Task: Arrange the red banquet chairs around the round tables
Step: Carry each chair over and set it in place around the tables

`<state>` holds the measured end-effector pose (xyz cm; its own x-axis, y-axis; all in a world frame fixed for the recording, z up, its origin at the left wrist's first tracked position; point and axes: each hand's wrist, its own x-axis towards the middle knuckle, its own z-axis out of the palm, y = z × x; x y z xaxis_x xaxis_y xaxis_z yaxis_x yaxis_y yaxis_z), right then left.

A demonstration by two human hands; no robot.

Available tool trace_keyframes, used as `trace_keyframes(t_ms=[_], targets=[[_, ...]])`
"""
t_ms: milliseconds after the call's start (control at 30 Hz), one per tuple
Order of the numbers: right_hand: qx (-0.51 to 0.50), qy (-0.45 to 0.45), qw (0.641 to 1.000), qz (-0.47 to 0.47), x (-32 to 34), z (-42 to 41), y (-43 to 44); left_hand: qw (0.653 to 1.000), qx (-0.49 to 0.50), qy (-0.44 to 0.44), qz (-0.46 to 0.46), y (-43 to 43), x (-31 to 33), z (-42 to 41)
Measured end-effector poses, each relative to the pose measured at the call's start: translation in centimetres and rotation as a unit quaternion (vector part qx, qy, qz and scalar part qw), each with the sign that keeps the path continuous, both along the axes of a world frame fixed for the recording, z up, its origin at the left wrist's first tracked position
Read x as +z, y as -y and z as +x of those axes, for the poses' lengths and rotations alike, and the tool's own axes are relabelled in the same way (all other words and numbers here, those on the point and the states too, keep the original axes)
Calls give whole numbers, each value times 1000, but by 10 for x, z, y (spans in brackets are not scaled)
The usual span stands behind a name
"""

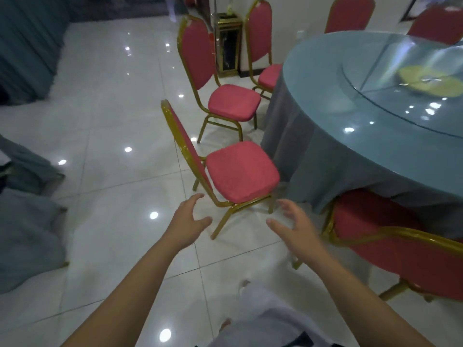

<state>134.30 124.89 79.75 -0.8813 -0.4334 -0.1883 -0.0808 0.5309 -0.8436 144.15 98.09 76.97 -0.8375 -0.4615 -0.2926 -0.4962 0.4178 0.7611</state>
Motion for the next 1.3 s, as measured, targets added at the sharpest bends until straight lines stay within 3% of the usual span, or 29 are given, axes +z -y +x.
trace_keyframes(t_ms=[333,500,633,767,900,1033,1133,1200,1300], targets=[[55,62,996,-35,-30,-89,199,997,38,8,-67,168,-3,-76],[123,104,984,-79,-26,-130,309,993,1,31,-118,255,17,-132],[174,88,981,-16,-33,-157,371,989,-18,20,-147,307,24,-176],[162,74,983,53,-44,-171,395,986,-78,31,-143,343,24,-215],[171,173,966,91,-55,-189,389,965,-188,63,-171,383,17,-269],[101,258,958,70,-55,-189,378,905,-335,94,-244,418,0,-328],[27,283,957,59,-49,-174,375,887,-395,65,-230,433,-13,-358],[-36,269,960,75,-46,-160,382,883,-425,17,-200,437,-20,-375],[-156,176,960,151,-48,-133,404,848,-495,-55,-183,433,-27,-393]])
